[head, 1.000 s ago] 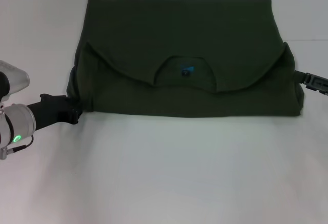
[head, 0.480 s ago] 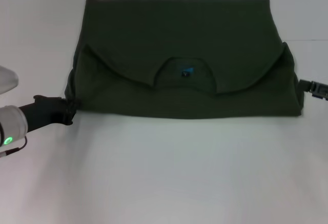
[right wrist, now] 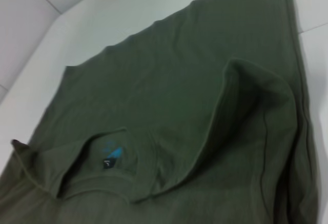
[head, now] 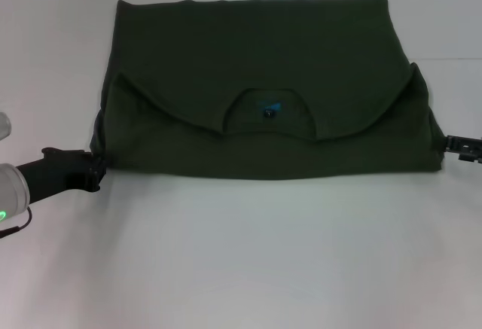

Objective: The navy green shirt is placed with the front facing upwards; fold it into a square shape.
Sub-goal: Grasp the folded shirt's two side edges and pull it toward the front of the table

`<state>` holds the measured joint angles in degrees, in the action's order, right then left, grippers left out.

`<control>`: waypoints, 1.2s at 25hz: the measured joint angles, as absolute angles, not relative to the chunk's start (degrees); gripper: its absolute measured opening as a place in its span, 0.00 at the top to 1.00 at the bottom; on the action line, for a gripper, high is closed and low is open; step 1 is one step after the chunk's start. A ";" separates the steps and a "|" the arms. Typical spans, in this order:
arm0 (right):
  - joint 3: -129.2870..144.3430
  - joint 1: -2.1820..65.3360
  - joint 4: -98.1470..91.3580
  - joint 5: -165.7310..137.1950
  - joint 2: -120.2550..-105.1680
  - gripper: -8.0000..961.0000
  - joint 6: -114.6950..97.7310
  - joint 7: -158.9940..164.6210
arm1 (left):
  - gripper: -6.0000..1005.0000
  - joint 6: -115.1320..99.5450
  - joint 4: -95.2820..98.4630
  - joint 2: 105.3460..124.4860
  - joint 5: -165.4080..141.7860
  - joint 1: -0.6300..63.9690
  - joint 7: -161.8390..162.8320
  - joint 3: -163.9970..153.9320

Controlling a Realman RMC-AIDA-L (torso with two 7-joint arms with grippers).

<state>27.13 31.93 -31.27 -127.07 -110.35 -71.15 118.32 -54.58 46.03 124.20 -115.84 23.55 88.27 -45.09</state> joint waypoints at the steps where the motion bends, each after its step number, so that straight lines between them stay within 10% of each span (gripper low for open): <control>1: 27.76 32.17 -31.26 -127.08 -110.75 0.05 -69.96 118.32 | 0.96 -54.58 46.01 124.20 -115.83 23.55 88.27 -45.09; 30: 33.19 35.40 -29.59 -127.17 -114.46 0.05 -60.38 118.51 | 0.96 -54.20 45.62 124.01 -115.83 24.39 88.32 -45.52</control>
<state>33.19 35.40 -29.59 -127.17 -114.46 -60.38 118.51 -54.20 45.62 124.01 -115.83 24.39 88.32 -45.52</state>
